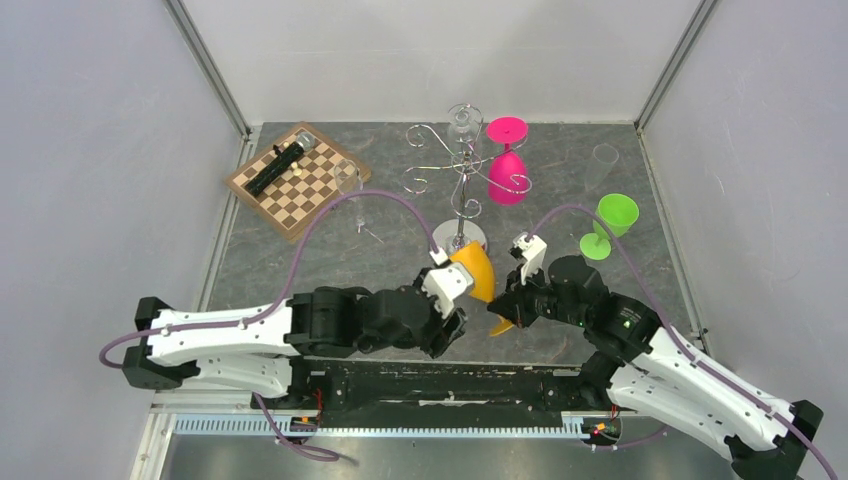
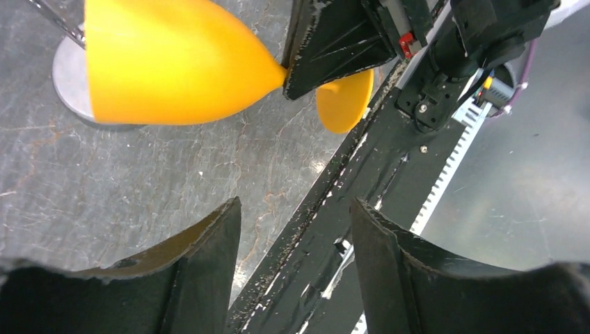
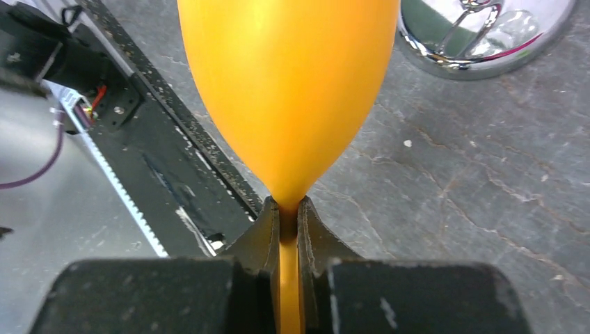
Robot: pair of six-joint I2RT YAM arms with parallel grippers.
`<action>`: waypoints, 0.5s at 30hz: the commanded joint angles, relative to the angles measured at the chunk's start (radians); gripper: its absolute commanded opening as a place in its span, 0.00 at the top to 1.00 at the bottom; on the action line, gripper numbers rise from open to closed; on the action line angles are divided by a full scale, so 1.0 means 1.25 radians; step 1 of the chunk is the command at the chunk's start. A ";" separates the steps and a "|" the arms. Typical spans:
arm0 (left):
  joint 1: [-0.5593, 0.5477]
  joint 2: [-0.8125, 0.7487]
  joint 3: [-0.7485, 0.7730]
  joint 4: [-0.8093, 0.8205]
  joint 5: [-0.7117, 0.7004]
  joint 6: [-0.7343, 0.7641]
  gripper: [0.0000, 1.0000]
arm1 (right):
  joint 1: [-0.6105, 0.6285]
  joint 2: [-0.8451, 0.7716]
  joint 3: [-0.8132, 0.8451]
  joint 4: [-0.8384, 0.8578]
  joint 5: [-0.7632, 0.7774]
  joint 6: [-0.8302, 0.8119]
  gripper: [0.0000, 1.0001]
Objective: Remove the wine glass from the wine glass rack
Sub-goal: Place the wine glass at the center of the board.
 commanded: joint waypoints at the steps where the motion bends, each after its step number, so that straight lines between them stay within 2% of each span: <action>1: 0.077 -0.063 -0.038 0.064 0.112 -0.087 0.34 | 0.000 0.024 0.061 0.005 0.063 -0.108 1.00; 7: 0.173 -0.108 -0.080 0.078 0.185 -0.136 0.25 | -0.001 0.046 0.091 0.015 0.106 -0.211 1.00; 15: 0.279 -0.143 -0.121 0.115 0.288 -0.207 0.23 | -0.001 0.054 0.105 0.000 0.165 -0.370 1.00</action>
